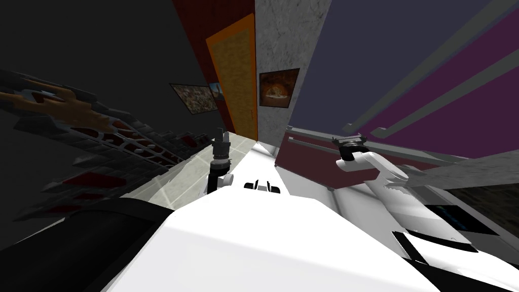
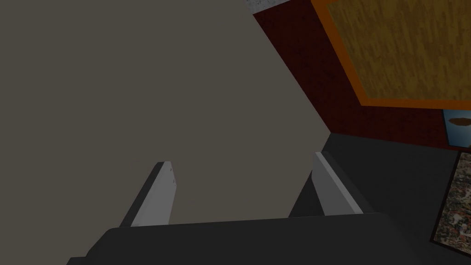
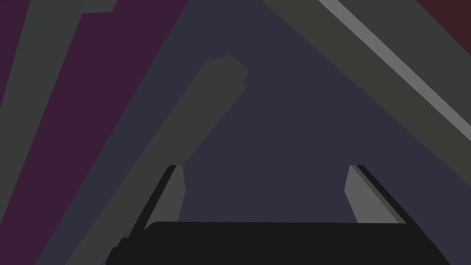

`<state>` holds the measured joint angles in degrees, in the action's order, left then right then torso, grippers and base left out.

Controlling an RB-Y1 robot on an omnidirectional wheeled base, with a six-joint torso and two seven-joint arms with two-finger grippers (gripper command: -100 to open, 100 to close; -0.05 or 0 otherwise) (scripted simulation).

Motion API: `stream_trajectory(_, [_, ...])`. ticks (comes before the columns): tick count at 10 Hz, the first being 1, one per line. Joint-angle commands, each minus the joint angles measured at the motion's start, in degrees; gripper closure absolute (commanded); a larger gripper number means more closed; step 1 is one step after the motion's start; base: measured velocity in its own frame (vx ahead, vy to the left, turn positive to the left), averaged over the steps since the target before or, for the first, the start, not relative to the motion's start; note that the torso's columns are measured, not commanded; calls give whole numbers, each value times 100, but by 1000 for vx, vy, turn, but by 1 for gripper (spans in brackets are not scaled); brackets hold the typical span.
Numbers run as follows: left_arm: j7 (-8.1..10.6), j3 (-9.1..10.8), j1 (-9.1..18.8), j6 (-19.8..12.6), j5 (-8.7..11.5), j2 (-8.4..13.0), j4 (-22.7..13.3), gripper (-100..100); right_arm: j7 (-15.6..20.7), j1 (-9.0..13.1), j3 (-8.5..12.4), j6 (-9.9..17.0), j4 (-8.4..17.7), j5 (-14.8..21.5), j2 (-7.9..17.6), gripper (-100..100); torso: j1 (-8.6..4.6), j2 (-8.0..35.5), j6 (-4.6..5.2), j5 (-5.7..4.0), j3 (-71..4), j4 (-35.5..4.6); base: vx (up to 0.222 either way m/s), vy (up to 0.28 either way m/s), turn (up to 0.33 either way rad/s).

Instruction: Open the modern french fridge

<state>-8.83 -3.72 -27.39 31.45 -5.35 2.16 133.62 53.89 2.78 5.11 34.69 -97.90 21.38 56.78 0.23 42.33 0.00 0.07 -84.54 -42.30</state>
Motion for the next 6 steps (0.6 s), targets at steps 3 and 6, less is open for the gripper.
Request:
stream_trajectory(3, [0, 0, 0, 0, 0, 0, 0, 0, 21, 13, -154, -196, -182, -238, 210, -100, -19, -7, 0, -7, -5, 3, 14, -205, 76])
stream_trajectory(6, [0, 0, 0, 0, 0, 0, 0, 0, 31, 30, -266, -338, -287, -406, 354, -100, -26, -3, 2, -8, -1, 0, -11, -212, 84])
